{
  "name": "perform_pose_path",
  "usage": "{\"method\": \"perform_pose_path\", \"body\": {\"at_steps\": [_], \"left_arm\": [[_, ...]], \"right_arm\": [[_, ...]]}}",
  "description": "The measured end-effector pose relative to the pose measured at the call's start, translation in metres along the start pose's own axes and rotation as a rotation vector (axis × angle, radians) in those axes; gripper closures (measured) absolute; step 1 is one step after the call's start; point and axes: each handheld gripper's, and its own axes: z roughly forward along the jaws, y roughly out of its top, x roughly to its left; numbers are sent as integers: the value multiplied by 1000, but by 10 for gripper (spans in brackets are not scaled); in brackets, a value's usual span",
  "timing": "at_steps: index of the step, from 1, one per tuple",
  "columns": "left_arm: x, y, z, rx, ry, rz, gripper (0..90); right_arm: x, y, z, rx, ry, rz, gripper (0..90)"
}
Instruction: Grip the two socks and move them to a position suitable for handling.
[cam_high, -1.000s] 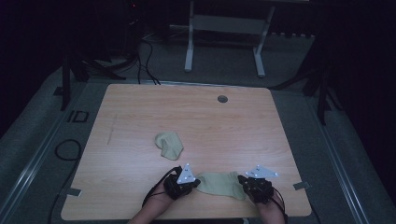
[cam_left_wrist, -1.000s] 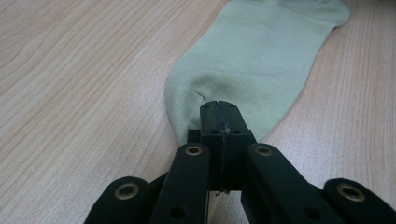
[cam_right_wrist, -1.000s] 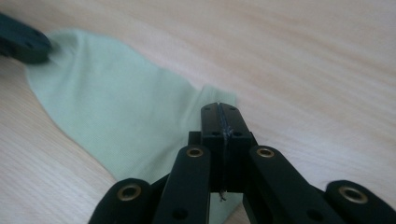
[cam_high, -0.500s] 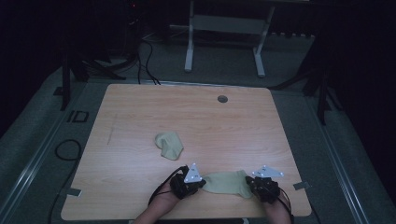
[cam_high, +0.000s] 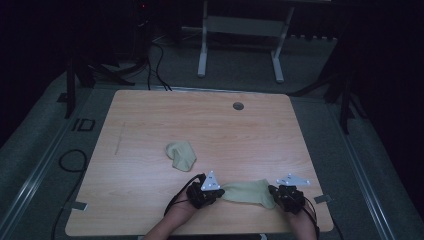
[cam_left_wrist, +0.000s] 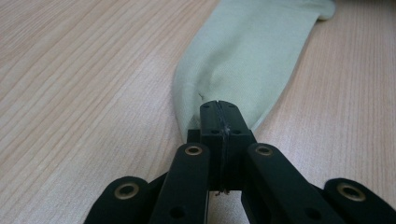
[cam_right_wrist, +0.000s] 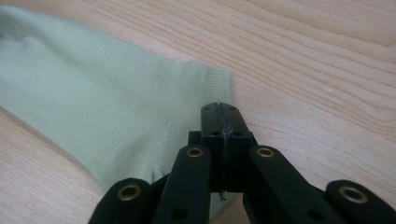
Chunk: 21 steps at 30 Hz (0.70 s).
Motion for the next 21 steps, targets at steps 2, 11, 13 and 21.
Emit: {"method": "perform_pose_path", "body": {"at_steps": [2,11,13,21], "left_arm": [[0,0,0,-4,5,-2,892],[-3,10,-25,-57,-14,-44,658],[-3,8,-37,-52,-4,-43,645],[2,-18,-64,-45,39,-86,582]], "right_arm": [[-1,0,0,0,7,8,896],[1,11,-9,-30,18,21,766],[2,22,-10,-45,12,11,726],[5,59,-5,-67,42,-15,607]]}}
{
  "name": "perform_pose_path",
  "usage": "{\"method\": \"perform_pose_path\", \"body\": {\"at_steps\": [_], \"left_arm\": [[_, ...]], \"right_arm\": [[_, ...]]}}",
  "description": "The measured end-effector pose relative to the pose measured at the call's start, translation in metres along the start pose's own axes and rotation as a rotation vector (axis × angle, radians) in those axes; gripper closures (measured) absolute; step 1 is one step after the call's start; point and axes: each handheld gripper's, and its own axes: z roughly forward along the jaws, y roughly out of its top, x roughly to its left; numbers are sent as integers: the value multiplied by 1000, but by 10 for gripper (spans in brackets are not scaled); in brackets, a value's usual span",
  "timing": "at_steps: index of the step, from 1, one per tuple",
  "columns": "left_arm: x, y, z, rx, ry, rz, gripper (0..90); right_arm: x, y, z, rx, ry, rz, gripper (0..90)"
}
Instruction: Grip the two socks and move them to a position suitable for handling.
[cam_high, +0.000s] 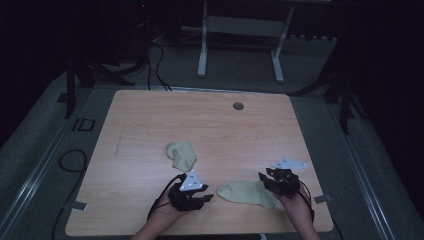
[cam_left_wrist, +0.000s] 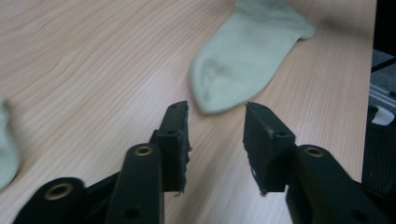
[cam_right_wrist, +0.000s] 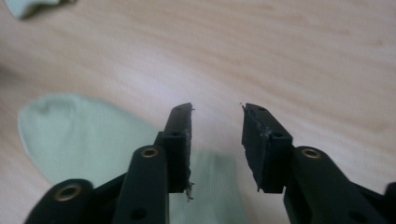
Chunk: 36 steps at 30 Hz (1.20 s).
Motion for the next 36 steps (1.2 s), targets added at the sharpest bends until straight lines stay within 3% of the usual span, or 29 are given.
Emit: {"method": "perform_pose_path", "body": {"at_steps": [7,12,16,26,36], "left_arm": [[9,-24,-25,-17,36,-37,557],[13,-40,-41,-21,63,-63,557],[15,-52,-52,-22,80,-82,557],[24,-77,-77,-32,133,-128,558],[29,-90,-87,-41,173,-157,558]], "right_arm": [[10,38,13,1,41,-55,556],[28,62,26,21,71,-118,542],[43,81,38,34,102,-139,540],[88,124,75,62,189,-204,506],[139,146,125,108,261,-230,503]]}}
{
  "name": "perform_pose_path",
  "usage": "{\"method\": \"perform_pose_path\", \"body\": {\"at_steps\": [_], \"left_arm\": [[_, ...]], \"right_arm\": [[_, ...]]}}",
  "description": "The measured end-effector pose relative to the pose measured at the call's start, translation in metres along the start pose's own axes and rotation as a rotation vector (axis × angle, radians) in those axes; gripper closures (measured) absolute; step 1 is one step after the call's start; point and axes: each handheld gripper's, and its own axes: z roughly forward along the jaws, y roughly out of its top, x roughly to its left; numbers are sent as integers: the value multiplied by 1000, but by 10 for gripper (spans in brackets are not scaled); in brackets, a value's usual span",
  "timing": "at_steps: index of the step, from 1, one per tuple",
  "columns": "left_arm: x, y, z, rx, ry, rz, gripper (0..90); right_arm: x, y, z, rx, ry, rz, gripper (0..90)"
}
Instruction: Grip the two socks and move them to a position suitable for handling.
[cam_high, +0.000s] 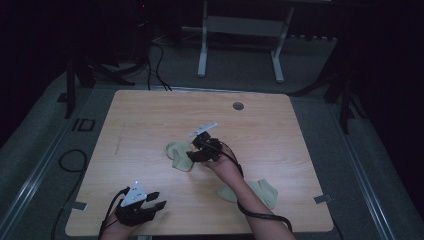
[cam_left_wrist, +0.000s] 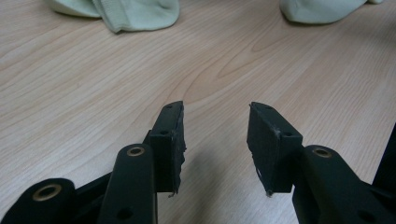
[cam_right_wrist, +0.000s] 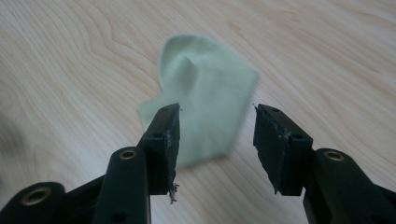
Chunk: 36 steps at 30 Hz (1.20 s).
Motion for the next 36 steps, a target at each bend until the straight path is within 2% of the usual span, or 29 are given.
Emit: {"method": "perform_pose_path", "body": {"at_steps": [5,8,12,15,18,19,23,24,27,30,33,36], "left_arm": [[0,1,0,-7,0,5,558],[0,0,0,-7,4,12,558],[2,0,2,0,5,9,558],[2,0,0,-8,0,8,558],[2,0,1,-6,-1,8,558],[2,0,2,-4,-1,11,557],[1,0,2,-5,-1,13,557],[1,0,2,-4,0,14,558],[1,1,2,-5,-1,12,557],[0,1,3,-7,-5,14,558],[0,2,5,-3,-6,14,557],[-2,3,7,-3,-10,15,557]], "right_arm": [[8,15,31,30,24,33,471],[12,21,48,42,22,35,457],[14,25,66,43,0,81,453],[15,24,77,75,-48,65,453],[16,22,82,99,-56,59,455],[18,20,83,100,-83,16,501],[20,19,80,104,-108,-3,755],[20,19,80,107,-115,-4,780],[18,21,77,129,-96,-5,804],[13,21,65,111,-74,-1,809],[12,22,58,107,-81,-13,809],[5,24,42,94,-96,-19,808]]}}
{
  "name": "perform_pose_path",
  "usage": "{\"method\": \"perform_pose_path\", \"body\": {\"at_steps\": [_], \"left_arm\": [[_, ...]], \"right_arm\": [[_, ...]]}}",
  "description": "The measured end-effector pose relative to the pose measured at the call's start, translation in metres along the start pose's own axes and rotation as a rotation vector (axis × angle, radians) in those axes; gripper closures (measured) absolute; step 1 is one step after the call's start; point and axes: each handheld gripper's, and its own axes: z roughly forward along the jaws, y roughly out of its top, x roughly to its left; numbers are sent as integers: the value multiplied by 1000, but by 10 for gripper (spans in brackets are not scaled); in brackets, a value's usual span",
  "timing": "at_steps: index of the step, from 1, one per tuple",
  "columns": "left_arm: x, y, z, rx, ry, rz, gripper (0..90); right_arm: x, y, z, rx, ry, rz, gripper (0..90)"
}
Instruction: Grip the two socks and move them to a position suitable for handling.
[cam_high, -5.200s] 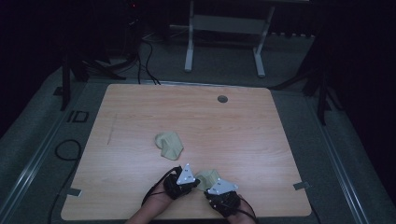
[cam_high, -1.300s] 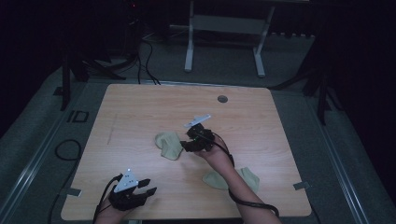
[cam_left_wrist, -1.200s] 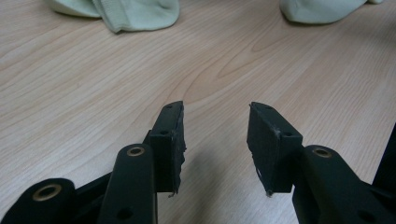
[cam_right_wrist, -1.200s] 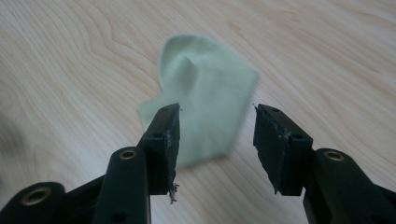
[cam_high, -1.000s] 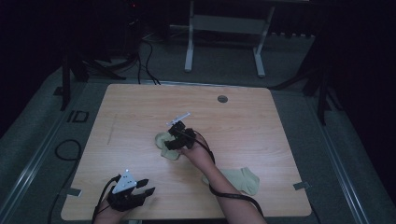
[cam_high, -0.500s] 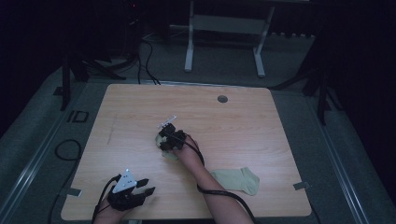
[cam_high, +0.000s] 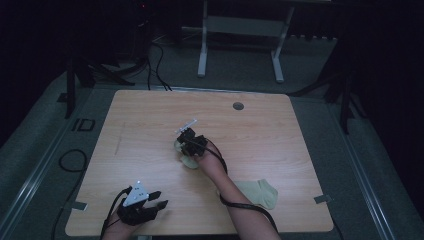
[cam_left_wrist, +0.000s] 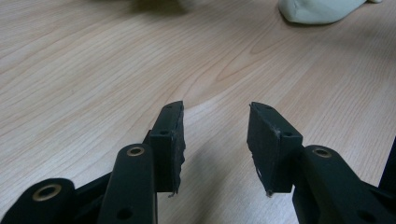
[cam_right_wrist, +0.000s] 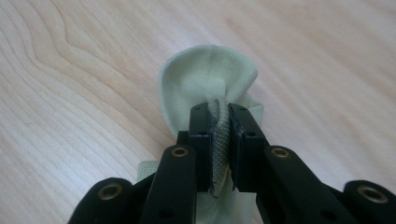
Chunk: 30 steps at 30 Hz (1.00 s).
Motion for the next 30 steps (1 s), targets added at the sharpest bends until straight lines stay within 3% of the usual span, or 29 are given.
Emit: {"method": "perform_pose_path", "body": {"at_steps": [10,20,25,30], "left_arm": [[-3,2,8,10,-39,5,558],[-9,7,15,13,-55,12,559],[-13,10,19,17,-58,20,560],[-16,16,23,17,-67,26,563]], "right_arm": [[-34,-13,-42,-29,-43,19,808],[-81,-47,-75,-26,-105,52,806],[-99,-68,-85,-17,-125,49,805],[-111,-92,-81,9,-123,71,804]]}}
